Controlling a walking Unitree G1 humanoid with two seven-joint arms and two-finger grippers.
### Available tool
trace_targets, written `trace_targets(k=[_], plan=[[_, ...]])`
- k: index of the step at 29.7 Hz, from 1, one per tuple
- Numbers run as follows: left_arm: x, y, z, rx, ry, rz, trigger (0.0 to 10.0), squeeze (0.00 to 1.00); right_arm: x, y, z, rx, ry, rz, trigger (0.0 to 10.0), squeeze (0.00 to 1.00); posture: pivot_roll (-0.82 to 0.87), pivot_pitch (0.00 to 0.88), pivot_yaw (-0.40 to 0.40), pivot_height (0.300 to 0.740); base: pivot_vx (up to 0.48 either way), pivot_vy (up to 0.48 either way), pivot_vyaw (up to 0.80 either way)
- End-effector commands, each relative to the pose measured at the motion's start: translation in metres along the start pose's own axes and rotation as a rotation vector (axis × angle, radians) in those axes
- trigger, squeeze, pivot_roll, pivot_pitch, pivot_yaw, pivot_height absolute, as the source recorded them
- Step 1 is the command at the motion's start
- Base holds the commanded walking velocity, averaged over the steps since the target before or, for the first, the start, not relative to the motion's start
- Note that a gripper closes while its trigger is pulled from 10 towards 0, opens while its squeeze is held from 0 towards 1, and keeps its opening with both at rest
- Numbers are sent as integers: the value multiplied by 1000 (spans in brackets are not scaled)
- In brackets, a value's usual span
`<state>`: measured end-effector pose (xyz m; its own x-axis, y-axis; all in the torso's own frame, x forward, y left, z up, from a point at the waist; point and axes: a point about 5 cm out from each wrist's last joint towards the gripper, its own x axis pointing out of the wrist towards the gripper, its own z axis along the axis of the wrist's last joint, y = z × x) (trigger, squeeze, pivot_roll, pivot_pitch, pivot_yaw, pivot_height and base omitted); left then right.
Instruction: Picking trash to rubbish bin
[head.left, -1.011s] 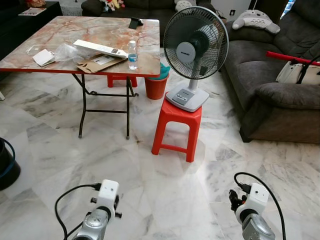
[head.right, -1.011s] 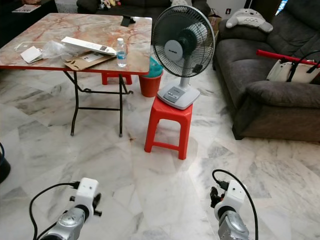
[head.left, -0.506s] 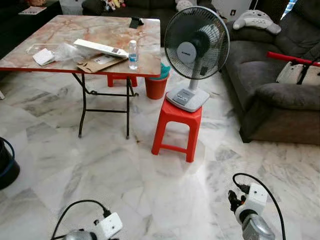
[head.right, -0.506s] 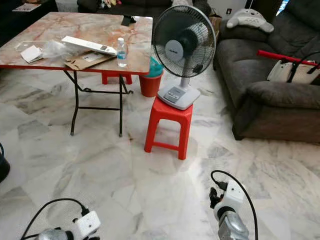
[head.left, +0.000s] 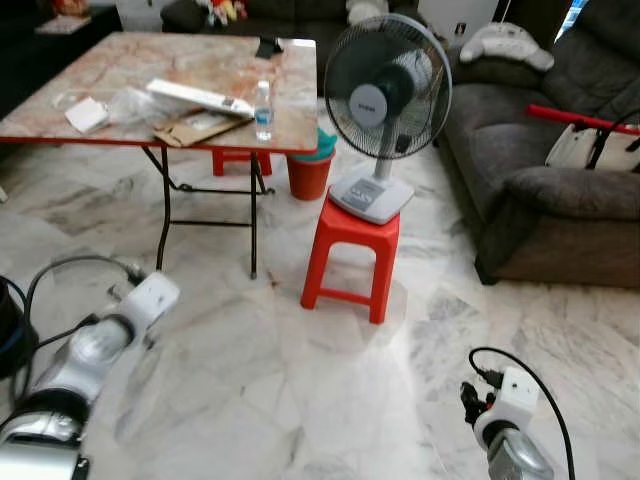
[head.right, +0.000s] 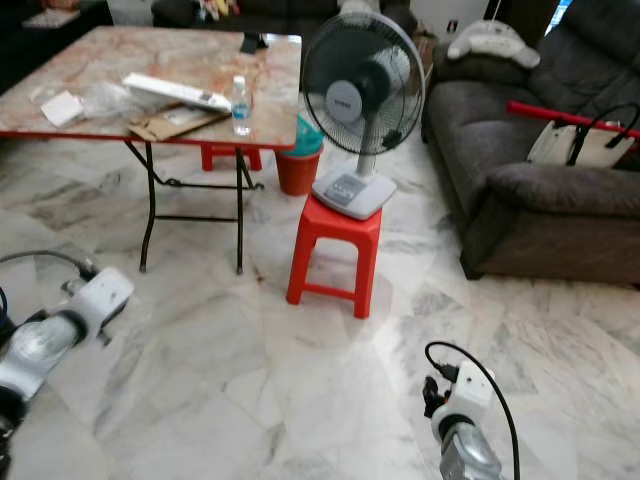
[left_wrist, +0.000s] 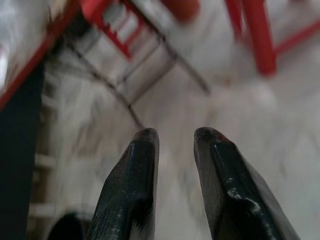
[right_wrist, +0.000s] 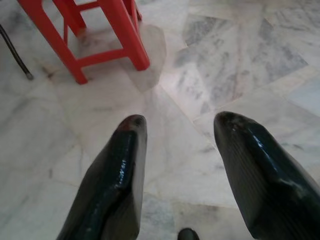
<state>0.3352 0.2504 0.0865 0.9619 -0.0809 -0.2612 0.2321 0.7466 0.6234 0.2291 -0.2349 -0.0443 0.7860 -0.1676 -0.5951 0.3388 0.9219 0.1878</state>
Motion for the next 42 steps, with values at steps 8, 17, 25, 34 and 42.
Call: trace_targets(k=[8, 17, 25, 34, 42], plan=[[11, -75, 5, -590, 75, 22, 10000, 0, 4, 1, 14, 13, -34, -3, 10000, 0, -33, 13, -83, 740, 0, 0, 0], [-16, -144, -26, -578, 301, -204, 10000, 0, 5, 2, 18, -22, -50, -17, 10000, 0, -24, 15, -89, 740, 0, 0, 0], [-49, -176, -58, -427, 442, -334, 10000, 0, 5, 6, 14, -80, -33, -14, 10000, 0, -12, 16, -91, 740, 0, 0, 0], [-27, -172, -28, -335, 333, -300, 10000, 0, 3, 4, 5, -58, 7, -20, 10000, 0, -3, 13, -99, 740, 0, 0, 0], [9, -144, 21, -525, 216, -231, 10000, 0, 3, 2, 6, -52, 2, -19, 10000, 0, -10, 3, -104, 740, 0, 0, 0]])
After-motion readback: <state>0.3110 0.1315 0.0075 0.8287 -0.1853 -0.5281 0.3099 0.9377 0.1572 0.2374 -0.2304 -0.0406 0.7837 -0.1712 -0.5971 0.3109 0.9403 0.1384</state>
